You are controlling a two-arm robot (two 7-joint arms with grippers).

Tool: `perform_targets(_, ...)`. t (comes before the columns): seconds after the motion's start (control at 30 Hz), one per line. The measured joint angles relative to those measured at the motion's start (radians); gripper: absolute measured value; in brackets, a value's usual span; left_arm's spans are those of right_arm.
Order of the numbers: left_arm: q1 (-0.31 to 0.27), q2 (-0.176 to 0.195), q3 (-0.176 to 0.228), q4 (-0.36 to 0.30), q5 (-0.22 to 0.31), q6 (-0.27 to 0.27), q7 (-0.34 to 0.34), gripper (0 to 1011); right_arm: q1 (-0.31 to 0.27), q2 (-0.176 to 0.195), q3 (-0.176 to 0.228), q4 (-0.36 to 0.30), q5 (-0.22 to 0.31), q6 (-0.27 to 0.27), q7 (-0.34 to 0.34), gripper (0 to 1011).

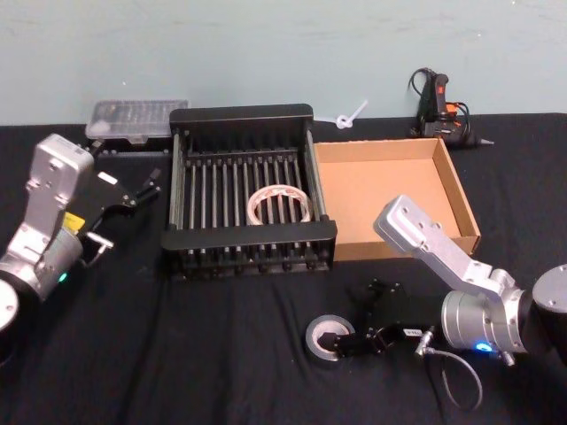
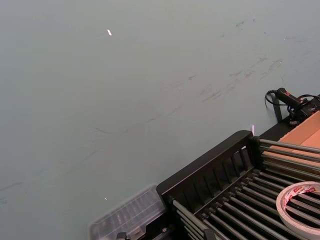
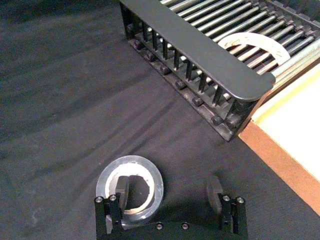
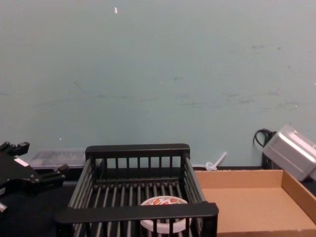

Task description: Pick up the white tape and place it into the black box , Pick up the silver tape and place it into the brown box.

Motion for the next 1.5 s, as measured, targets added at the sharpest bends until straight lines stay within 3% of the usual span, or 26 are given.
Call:
perform_targets(0.33,0.0,0.0,0.0,0.0,0.0,0.0,0.0,1001,0.0,0.0,0.0,0.0,0.002,0.0,0.0,983)
perform_targets(0.77,0.0,0.0,0.0,0.0,0.0,0.0,0.0,1001,0.0,0.0,0.001,0.0,0.002,0.0,0.001,648)
perform_targets(0.87,0.0,0.0,0.0,0.0,0.0,0.0,0.0,1001,0.0,0.0,0.001,0.0,0.003,0.0,0.001,517)
perform_targets(1.13,0.0,0.0,0.0,0.0,0.0,0.0,0.0,1001,0.0,0.0,0.001,0.0,0.003,0.0,0.002,300)
perform_targets(1.2,0.0,0.0,0.0,0.0,0.0,0.0,0.0,1002,0.0,0.0,0.001,0.0,0.003,0.0,0.002,197)
perform_targets(1.5,0.0,0.0,0.0,0.0,0.0,0.0,0.0,1001,0.0,0.0,0.001,0.0,0.003,0.0,0.002,143)
